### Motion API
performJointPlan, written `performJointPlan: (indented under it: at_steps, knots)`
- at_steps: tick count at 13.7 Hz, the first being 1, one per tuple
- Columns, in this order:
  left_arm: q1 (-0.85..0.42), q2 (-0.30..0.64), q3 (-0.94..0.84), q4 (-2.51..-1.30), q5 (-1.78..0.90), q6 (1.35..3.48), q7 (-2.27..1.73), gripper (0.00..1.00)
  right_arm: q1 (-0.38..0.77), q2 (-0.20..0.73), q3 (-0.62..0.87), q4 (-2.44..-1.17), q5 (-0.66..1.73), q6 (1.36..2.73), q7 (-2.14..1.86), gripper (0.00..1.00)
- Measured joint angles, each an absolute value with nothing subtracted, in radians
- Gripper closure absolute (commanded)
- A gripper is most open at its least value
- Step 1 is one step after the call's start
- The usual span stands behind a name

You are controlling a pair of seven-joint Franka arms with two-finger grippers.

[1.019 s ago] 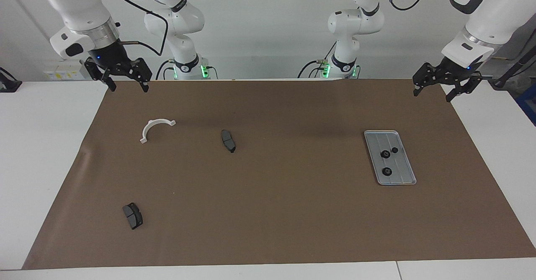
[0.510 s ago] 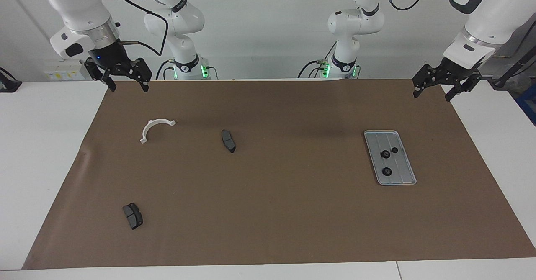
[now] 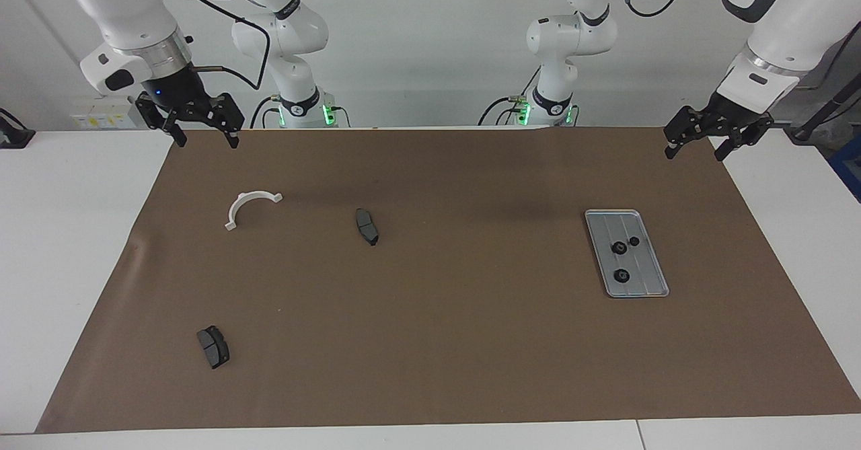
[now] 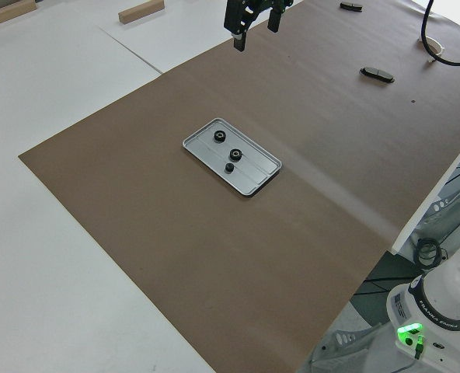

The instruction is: Pick bearing gear from pile to tray

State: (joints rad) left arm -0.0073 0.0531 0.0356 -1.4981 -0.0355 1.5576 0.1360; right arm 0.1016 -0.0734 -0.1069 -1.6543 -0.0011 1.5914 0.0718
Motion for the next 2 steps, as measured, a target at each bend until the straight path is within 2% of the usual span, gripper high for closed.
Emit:
performJointPlan:
  at_steps: [2]
  knots:
    - [-0.007,0.053,0.037,-1.499,-0.035,1.558,0.136,0.0,0.102,-0.073,-0.107,-1.654,-0.001,1.591,0.072,0.0]
